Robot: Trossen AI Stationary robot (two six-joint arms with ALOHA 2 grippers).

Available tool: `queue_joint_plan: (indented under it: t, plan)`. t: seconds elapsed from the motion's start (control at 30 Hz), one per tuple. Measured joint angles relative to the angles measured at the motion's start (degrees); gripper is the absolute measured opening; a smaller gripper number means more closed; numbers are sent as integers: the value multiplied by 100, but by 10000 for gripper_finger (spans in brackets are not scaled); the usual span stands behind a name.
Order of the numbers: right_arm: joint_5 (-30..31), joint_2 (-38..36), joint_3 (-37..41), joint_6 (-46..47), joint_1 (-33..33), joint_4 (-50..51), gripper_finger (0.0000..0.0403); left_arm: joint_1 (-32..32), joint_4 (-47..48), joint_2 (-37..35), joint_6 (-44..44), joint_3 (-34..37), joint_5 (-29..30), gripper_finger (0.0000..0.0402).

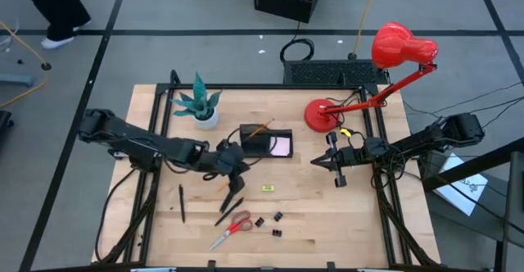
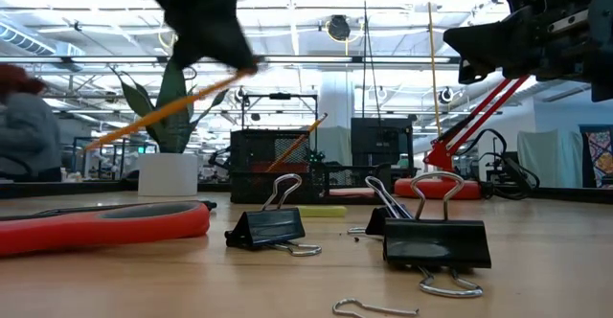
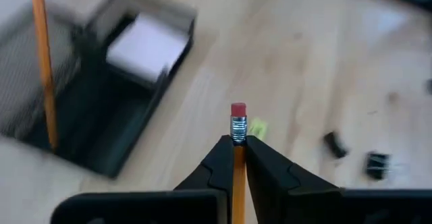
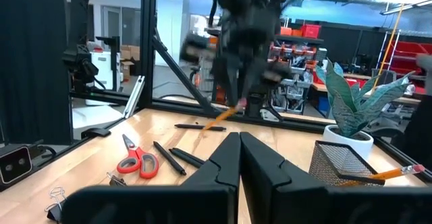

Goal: Pick and place office supplies into organizer
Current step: Put the orange pencil into the black desk organizer

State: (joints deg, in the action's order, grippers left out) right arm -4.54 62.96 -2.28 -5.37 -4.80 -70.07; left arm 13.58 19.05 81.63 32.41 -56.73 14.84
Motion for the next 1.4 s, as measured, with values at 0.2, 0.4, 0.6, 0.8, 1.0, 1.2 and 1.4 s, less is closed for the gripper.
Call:
queue_joint_plan:
  t: [0.2,0.4,0.6,0.8,1.0,1.2,1.4]
  plan:
    - [0,0,2,0,0,12,4,-58,-1721,-309,-1883,-7,46,20]
    - [0,2,2,0,-2,3,4,-318,-2971,-383,-3646,-9,172,17]
    - [0,0,2,0,0,7,4,-865,-3237,-373,-4222,-9,676,29]
    - [0,0,1,0,-1,6,4,-1490,-3222,-182,-4102,-11,666,30]
    - [0,0,1,0,-1,10,4,-1932,-3195,104,-3929,-11,530,30]
    - [0,0,0,0,-2,81,4,-2151,-3278,470,-3824,-11,169,30]
    - [0,0,0,-7,-2,173,4,-2196,-3167,773,-3807,-13,155,31]
